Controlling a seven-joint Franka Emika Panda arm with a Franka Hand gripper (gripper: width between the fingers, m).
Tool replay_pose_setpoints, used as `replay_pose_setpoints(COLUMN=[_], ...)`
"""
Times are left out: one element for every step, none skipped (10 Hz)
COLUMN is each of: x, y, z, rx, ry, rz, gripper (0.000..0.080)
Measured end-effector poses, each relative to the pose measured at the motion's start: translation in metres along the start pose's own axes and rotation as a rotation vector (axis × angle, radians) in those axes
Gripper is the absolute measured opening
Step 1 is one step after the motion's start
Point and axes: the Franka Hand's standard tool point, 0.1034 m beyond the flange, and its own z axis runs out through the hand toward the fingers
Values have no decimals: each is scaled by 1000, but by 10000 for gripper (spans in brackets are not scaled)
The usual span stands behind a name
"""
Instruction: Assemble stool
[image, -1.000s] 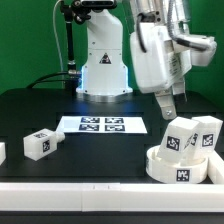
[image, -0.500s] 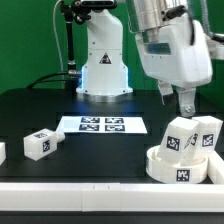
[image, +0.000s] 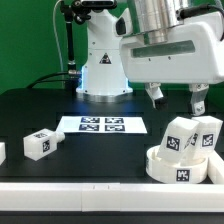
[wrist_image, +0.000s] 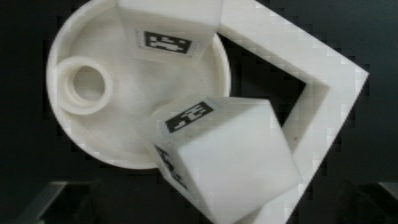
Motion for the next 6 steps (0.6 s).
replay_pose_setpoints(x=[0, 1, 1, 1, 2, 1], y=[0, 1, 1, 0, 1, 2], z=[0, 0, 0, -1, 0, 4], rx=[0, -7, -34, -45, -48, -54], ry=[0, 6, 22, 19, 14, 9], rz=[-90, -171, -347, -473, -571, -659], gripper=[649, 649, 649, 649, 649, 649])
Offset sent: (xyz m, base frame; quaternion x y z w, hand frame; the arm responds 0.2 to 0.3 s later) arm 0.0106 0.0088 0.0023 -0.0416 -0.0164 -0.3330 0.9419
